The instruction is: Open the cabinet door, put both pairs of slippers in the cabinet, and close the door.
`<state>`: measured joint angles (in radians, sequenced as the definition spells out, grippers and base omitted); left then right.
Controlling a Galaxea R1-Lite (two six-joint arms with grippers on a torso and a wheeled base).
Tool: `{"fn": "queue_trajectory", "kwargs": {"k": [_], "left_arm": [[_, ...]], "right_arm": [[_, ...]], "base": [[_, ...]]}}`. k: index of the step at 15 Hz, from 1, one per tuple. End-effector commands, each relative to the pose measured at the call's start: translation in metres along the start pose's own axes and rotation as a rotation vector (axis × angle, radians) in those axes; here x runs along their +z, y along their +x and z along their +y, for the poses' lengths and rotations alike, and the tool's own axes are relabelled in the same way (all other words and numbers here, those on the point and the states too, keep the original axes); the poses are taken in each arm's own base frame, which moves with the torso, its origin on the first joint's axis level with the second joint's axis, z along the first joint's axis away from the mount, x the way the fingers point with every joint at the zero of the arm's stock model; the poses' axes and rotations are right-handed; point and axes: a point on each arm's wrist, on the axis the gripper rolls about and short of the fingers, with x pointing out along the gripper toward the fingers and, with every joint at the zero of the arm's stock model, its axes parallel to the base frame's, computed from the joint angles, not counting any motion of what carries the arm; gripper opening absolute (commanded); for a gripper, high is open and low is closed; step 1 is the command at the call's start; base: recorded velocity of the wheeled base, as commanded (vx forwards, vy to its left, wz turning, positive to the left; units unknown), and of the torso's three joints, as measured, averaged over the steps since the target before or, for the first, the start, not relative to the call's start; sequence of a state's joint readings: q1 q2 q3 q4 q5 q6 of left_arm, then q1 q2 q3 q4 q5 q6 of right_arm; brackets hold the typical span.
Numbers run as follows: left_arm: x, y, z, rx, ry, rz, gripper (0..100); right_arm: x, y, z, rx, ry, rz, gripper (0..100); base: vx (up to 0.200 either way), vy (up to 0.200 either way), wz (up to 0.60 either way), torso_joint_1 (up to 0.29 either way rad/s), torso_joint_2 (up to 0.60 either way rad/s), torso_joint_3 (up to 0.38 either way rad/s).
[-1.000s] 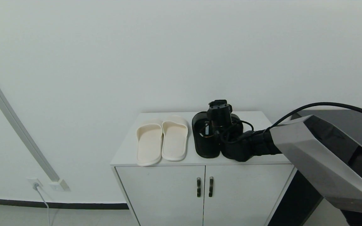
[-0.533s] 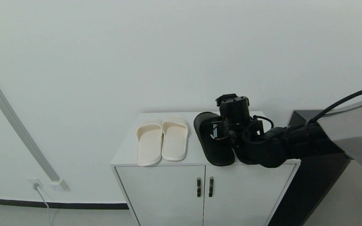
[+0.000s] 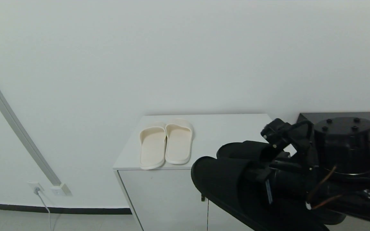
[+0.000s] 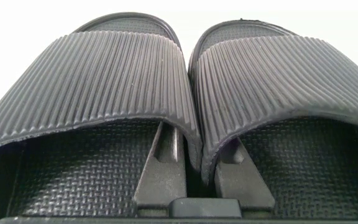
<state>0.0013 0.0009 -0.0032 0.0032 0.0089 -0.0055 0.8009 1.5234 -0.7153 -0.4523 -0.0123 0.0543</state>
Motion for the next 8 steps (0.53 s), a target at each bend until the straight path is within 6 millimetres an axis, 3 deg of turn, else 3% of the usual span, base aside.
{"fn": "queue_trajectory", "kwargs": {"k": [1, 5, 8], "left_arm": [[0.0, 0.0, 0.0, 0.001, -0.001, 0.001, 0], [0.0, 0.0, 0.0, 0.001, -0.001, 0.001, 0], [0.0, 0.0, 0.0, 0.002, -0.004, 0.001, 0]], "right_arm": [[-0.001, -0.025, 0.002, 0.043, -0.026, -0.092, 0], [-0.008, -0.015, 0.004, 0.082, -0.017, -0.083, 0], [-0.011, -0.018, 0.004, 0.081, -0.019, -0.076, 0]], "base": [[0.0, 0.0, 0.0, 0.0, 0.0, 0.0], [0.0, 0.0, 0.0, 0.0, 0.0, 0.0], [-0.2, 0.0, 0.0, 0.009, 0.0, 0.001]]}}
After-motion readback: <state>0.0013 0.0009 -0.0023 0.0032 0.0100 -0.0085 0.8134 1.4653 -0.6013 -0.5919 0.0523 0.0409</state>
